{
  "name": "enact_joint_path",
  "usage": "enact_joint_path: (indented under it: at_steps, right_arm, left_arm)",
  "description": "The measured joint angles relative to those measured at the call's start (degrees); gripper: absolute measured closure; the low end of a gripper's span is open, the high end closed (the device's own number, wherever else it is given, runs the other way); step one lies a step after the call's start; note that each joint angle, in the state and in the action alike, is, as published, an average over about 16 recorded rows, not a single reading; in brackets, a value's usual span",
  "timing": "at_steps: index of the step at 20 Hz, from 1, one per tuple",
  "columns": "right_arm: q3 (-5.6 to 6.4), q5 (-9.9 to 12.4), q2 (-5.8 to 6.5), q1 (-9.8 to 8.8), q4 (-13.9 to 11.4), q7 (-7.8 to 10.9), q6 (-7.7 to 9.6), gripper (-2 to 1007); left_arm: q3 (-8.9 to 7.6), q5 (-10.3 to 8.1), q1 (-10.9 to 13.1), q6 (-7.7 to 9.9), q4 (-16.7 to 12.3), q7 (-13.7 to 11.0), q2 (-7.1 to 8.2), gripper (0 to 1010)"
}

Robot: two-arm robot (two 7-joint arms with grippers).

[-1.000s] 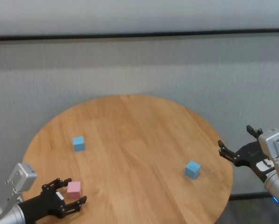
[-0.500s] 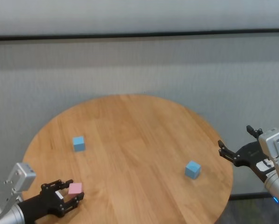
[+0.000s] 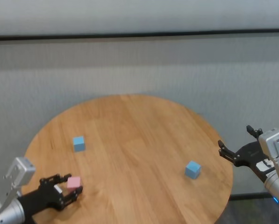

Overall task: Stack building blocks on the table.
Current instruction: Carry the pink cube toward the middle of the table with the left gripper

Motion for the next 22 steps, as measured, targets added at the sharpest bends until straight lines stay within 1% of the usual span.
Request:
enact_joint_path:
  at_steps: [4, 9, 15, 22]
  right_arm:
    - [0.0, 0.0, 0.0, 0.0, 0.0, 0.0, 0.0, 4]
    - [0.0, 0.0, 0.0, 0.0, 0.0, 0.0, 0.0, 4]
    - [0.0, 0.0, 0.0, 0.0, 0.0, 0.0, 0.0, 4]
    - [0.0, 0.0, 0.0, 0.0, 0.0, 0.0, 0.0, 4]
  left_arm:
    - [0.5, 0.91, -1.7, 0.02, -0.3, 0.3, -0.78, 447]
    - [1.79, 2.27, -4.2, -0.07, 0.0, 0.1, -2.21, 447]
    - [3.8, 3.51, -6.6, -0.29, 1.4, -0.6, -4.1, 447]
    - [5.79, 4.0, -8.4, -0.62, 3.5, -1.5, -6.12, 447]
